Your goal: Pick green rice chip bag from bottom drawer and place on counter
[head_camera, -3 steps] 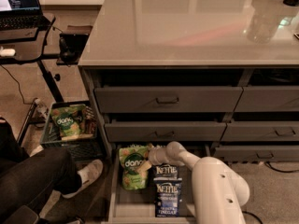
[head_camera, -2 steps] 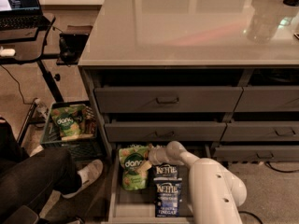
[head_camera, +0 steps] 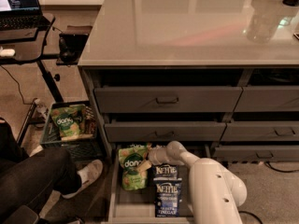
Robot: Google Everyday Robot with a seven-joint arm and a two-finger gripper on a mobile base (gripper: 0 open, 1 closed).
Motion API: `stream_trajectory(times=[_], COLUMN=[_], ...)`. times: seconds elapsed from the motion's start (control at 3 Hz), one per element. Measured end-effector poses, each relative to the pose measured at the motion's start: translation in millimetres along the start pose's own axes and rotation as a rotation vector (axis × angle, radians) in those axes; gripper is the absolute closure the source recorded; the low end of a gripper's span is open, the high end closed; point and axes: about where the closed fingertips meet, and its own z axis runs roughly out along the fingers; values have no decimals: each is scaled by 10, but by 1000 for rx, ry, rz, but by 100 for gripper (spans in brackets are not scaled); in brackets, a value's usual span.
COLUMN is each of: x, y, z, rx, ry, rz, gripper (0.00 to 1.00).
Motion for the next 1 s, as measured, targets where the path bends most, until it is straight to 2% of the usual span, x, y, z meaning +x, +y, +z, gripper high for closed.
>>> stream_trajectory(times=[0.67,1.0], x=[0,0], y=[0,1], z=[0,1], rx=[0,0], ry=[0,0], rz=[0,0], gripper=[87,100])
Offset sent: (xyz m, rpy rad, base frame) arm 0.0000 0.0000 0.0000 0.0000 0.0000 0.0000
